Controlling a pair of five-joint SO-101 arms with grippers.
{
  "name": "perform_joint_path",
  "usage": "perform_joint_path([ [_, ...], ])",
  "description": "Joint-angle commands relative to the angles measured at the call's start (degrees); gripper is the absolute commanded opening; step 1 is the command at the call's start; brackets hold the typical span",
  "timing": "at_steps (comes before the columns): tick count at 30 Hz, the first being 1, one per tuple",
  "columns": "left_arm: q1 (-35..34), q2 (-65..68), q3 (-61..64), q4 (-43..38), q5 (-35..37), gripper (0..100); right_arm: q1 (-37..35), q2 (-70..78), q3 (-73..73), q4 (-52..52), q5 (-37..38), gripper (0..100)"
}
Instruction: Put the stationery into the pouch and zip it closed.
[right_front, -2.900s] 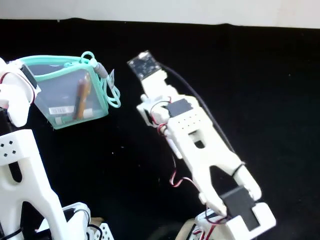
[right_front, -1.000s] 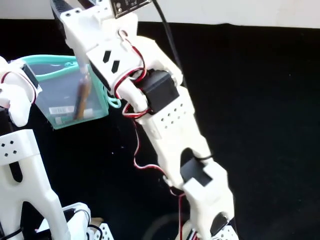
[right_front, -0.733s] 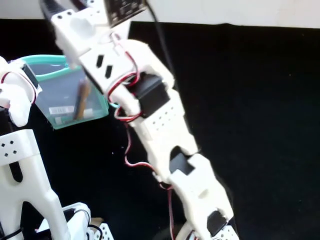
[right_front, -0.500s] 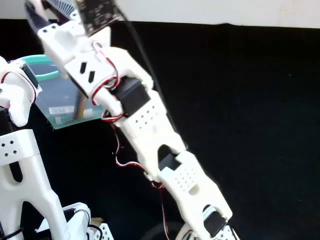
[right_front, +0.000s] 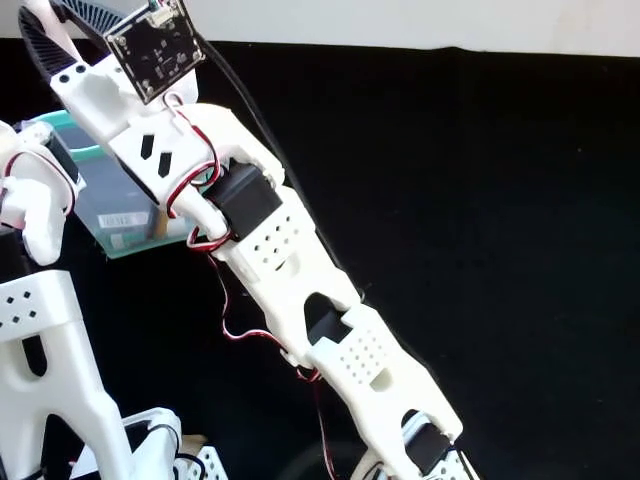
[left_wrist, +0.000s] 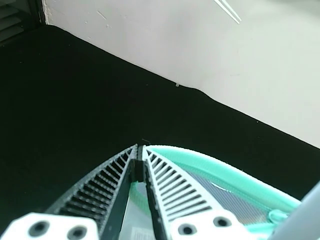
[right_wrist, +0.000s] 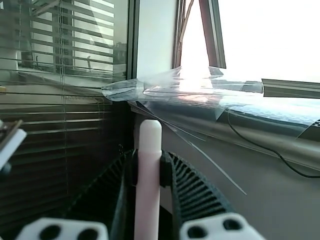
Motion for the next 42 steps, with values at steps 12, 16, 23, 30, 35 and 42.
perform_joint_path([
  [12,3.47,3.03,6.81,7.3,0.18,1,-0.31,-7.08,-6.81,-1.01,0.97,0.6],
  [16,6.02,2.95,6.73,9.67,0.18,1,-0.57,-7.08,-6.81,-1.54,0.79,0.6],
  [23,8.66,2.95,6.73,12.22,0.18,1,-0.31,-6.64,-6.81,-1.8,0.7,0.6],
  [30,8.57,2.95,6.73,12.22,0.18,1,-0.31,-0.04,-6.81,-1.8,0.09,0.6],
  [35,8.57,2.95,6.37,12.22,0.18,1,-0.22,3.91,-6.81,-1.8,-1.67,0.6],
  [42,6.64,3.21,6.29,9.76,0.18,1,-0.13,6.81,-6.81,2.68,-1.67,0.6],
])
